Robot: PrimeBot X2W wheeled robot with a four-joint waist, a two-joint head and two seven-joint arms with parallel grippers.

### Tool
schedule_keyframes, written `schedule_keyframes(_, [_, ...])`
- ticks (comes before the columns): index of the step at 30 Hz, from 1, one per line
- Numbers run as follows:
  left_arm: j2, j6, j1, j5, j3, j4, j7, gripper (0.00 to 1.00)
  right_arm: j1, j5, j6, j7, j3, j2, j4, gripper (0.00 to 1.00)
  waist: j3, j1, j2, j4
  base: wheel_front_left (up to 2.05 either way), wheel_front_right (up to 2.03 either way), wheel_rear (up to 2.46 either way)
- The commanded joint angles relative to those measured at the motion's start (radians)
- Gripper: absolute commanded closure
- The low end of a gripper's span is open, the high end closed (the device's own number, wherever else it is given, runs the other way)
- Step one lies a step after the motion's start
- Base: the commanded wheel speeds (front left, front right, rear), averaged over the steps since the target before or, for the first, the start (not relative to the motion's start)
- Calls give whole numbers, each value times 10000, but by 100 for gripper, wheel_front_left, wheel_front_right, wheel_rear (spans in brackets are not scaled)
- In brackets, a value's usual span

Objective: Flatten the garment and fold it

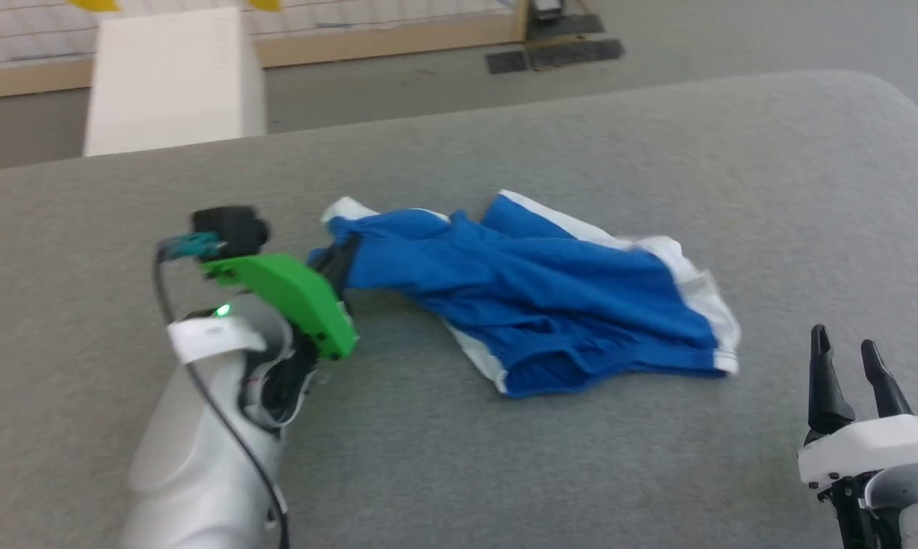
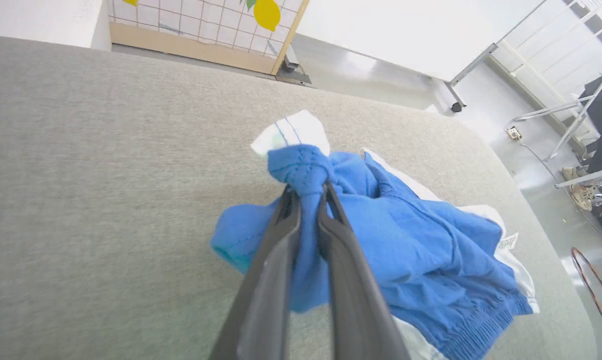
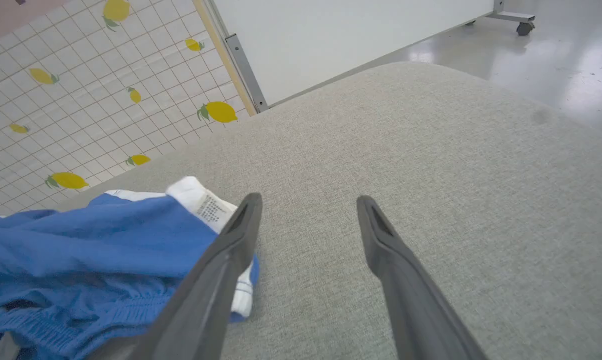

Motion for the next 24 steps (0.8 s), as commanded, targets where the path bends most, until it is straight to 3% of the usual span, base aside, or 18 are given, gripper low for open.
schedule_keyframes(1, [192, 203, 492, -102, 198, -357, -67, 100, -67, -83, -13, 27, 12, 5, 29, 0, -523, 0, -1, 1013, 0, 0, 0])
schedule_keyframes(11, [723, 1759, 4065, -313, 765, -2682, 849, 100, -59, -161, -13, 181, 183, 5, 168, 0, -922, 0, -1, 2754, 0, 0, 0])
schedule_keyframes(16, [569, 1813, 5662, -896, 71, -3242, 2489, 100, -139, -190, -13, 224, 373, 5, 295, 0, -1031, 0, -1, 3197, 0, 0, 0])
schedule_keyframes(20, [78, 1606, 6343, -2239, -211, -3827, 3840, 100, -140, -167, -13, 231, 450, 5, 407, 0, -1122, 0, -1, 3357, 0, 0, 0])
schedule_keyframes(21, [2, 1586, 6414, -2553, -166, -4056, 4034, 62, -127, -175, -13, 234, 463, 5, 433, 0, -1147, 0, -1, 3382, 0, 0, 0])
schedule_keyframes(22, [5, 1601, 6421, -2646, -107, -4225, 4080, 8, -117, -185, -13, 242, 478, 5, 446, 0, -1160, 0, -1, 3396, 0, 0, 0])
schedule_keyframes(23, [-3, 1610, 6392, -2748, 7, -4428, 4051, 0, -103, -204, -13, 260, 495, 5, 457, 0, -1173, 0, -1, 3412, 0, 0, 0])
schedule_keyframes(24, [-18, 1617, 6323, -2820, 166, -4616, 3932, 0, -90, -227, -13, 286, 509, 5, 465, 0, -1187, 0, -1, 3419, 0, 0, 0])
